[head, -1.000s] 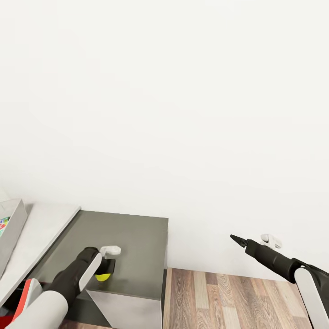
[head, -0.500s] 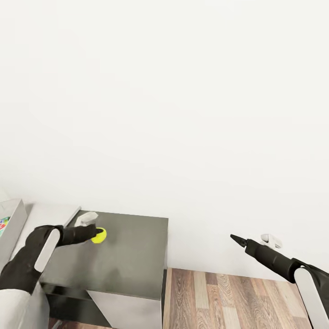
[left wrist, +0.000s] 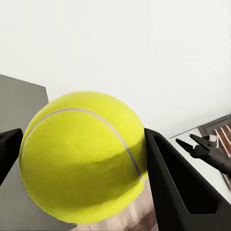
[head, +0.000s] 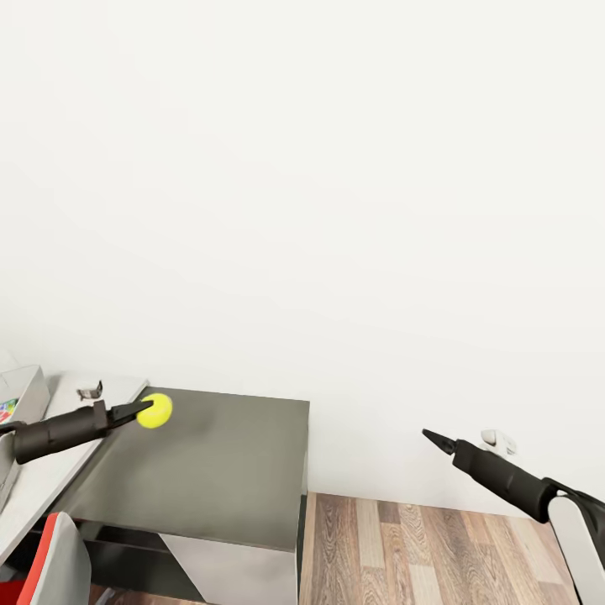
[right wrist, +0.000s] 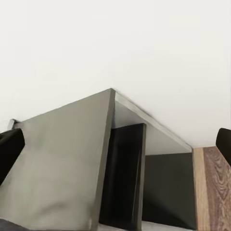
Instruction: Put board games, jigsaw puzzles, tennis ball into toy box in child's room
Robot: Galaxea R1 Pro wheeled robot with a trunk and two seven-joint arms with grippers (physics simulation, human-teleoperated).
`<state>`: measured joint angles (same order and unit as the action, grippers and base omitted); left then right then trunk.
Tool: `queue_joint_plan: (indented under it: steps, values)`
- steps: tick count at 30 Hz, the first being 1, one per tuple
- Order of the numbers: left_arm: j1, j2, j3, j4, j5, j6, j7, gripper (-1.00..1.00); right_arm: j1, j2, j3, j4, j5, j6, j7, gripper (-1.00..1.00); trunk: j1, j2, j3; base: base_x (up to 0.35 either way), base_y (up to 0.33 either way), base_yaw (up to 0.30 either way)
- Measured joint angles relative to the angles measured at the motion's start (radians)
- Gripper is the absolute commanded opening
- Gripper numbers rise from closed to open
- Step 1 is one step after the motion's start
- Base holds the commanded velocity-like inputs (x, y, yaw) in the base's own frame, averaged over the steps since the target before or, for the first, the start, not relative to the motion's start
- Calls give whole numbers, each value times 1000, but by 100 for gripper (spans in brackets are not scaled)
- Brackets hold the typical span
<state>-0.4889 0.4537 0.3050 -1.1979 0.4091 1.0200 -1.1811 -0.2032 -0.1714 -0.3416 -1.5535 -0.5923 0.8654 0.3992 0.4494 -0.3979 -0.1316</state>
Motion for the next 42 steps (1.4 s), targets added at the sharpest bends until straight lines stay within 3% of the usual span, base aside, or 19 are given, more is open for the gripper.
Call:
queue_joint_plan:
  steps: [5, 8, 12, 26, 39, 42]
  values:
    - [16, 3, 51, -2, 8, 1, -10, -100, 3, 0, -30, -1, 2, -8, 100, 100, 0, 0, 3, -41, 0, 155]
    - [24, 3, 66, -3, 2, -1, -88, -100, 4, 0, -40, -1, 3, -11, 131, 100, 0, 0, 6, -155, -2, 235]
    - [25, 4, 69, -3, -6, -3, -139, -100, 5, 0, -41, -2, 3, -11, 138, 100, 0, 0, 9, -169, -104, 243]
    - [29, 6, 71, -15, -6, -8, -166, -100, 5, -3, -40, -12, 4, -11, 234, 100, 0, 0, 22, -23, -88, 245]
    - [57, 11, 73, -68, -6, -8, -178, -100, 6, -3, -41, -15, 4, -11, 242, 100, 0, 0, 34, 213, 129, 245]
    - [59, 12, 73, -73, -6, -8, -179, -100, 5, -3, -41, -27, 3, -5, 283, 100, 0, 0, 36, 41, 33, 257]
